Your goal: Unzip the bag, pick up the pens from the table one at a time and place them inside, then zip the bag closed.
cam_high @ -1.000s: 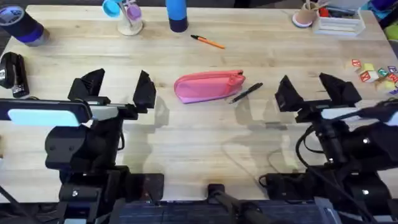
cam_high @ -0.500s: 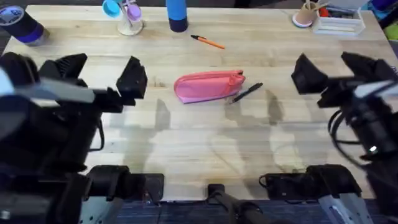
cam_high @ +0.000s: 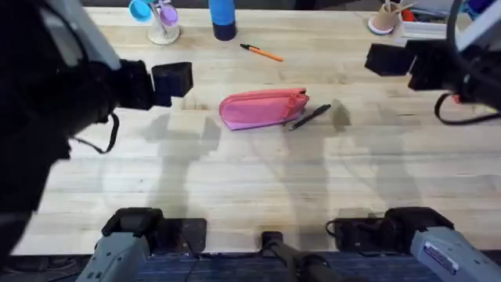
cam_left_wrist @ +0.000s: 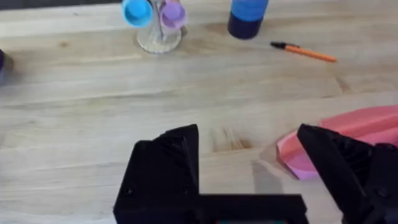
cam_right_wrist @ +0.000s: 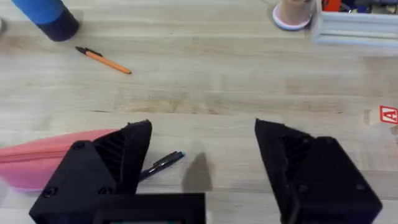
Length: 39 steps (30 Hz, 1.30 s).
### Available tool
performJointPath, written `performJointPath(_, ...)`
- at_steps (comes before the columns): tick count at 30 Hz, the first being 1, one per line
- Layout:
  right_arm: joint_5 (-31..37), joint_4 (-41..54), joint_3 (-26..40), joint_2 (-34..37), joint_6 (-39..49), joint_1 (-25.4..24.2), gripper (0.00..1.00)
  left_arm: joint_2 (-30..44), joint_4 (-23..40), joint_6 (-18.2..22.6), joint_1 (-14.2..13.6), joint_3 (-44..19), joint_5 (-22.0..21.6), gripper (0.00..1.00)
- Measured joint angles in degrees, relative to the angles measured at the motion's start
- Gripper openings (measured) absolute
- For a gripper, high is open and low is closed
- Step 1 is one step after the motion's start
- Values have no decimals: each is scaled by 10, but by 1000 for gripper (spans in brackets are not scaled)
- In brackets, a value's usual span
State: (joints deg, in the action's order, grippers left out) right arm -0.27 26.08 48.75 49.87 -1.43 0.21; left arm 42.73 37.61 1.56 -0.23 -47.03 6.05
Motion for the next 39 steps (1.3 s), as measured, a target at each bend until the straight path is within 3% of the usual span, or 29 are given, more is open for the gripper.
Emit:
performJointPath(7, 0, 29, 59, 82, 2, 0, 996, 105, 66, 0, 0, -61, 44, 993)
performJointPath(10, 0, 30, 63, 94, 5, 0, 996, 138, 75, 24, 0, -72, 66, 993)
performJointPath(11, 0, 31, 63, 94, 23, 0, 996, 156, 89, 93, 0, -75, 114, 993)
performJointPath(12, 0, 31, 64, 94, 49, 0, 997, 169, 121, 212, 0, -75, 190, 993)
performJointPath(18, 0, 31, 64, 94, 68, 0, 996, 190, 167, 381, 0, -75, 287, 993)
performJointPath(22, 0, 31, 64, 94, 80, 0, 996, 205, 160, 442, -1, -75, 314, 993)
performJointPath(28, 0, 31, 64, 94, 89, 0, 997, 224, 129, 479, -1, -75, 324, 993)
performJointPath(39, 0, 31, 64, 94, 107, 0, 997, 229, 110, 491, -1, -75, 328, 992)
